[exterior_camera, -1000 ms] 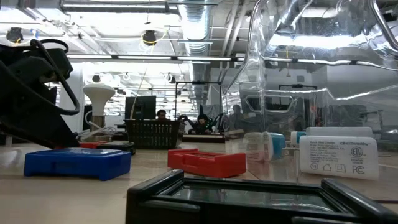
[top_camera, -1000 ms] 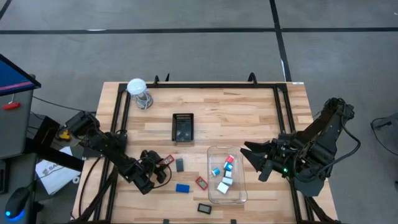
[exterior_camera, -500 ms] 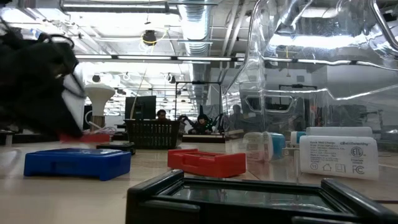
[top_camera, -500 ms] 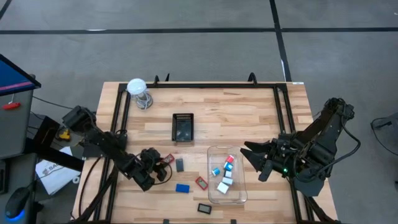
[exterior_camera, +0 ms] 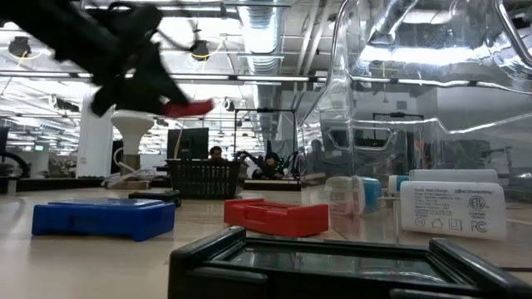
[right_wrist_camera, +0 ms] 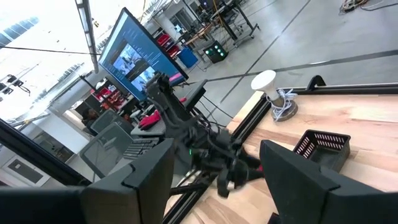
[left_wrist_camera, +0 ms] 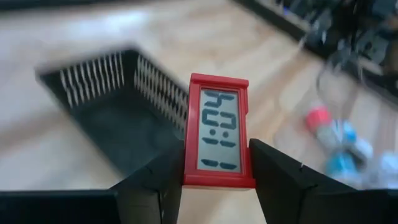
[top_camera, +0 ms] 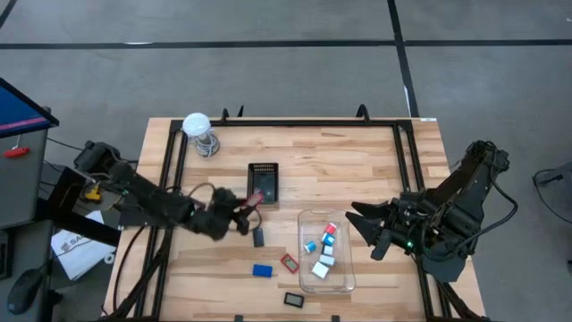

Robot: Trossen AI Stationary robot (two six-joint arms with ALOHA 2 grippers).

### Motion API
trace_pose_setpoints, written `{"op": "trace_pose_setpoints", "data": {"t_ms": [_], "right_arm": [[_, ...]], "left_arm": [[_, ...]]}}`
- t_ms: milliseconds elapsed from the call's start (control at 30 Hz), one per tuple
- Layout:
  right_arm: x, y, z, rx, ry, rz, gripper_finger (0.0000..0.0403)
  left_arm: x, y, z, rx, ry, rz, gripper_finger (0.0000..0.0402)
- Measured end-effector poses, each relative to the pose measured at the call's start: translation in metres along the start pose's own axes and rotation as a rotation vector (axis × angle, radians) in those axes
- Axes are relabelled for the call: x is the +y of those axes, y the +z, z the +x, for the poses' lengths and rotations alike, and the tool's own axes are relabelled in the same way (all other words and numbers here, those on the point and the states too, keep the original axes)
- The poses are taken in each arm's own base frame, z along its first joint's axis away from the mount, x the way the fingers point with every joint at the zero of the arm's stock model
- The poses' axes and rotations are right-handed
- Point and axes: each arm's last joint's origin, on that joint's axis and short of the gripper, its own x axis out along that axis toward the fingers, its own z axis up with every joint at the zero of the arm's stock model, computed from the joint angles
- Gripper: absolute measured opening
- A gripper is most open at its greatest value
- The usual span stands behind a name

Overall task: Pick & Place Office items
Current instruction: Put the top red digital clock into the black bin

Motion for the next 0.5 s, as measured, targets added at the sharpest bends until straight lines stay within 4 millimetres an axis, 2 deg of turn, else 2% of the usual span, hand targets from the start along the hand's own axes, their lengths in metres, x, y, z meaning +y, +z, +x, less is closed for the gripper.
{"op": "trace_pose_setpoints", "data": {"t_ms": [100,200,333,500], "right_arm": [[0.000,0.000,0.000,-0.003,-0.001,-0.004,0.0228],[0.000,0.000,0.000,-0.008,-0.003,-0.006,0.0228],[0.000,0.000,0.000,-0.008,-0.004,-0.011,0.0228],[0.000,0.001,0.000,-0.022,-0.010,-0.011,0.0228]], "left_arm": [[0.007,0.024,0.011,-0.060,0.018,0.016,0.0161],[0.022,0.045,0.028,-0.060,0.048,-0.004,0.0170],[0.048,0.065,0.051,0.001,0.069,-0.055,0.0166],[0.072,0.081,0.066,0.020,0.089,-0.017,0.0156]]}}
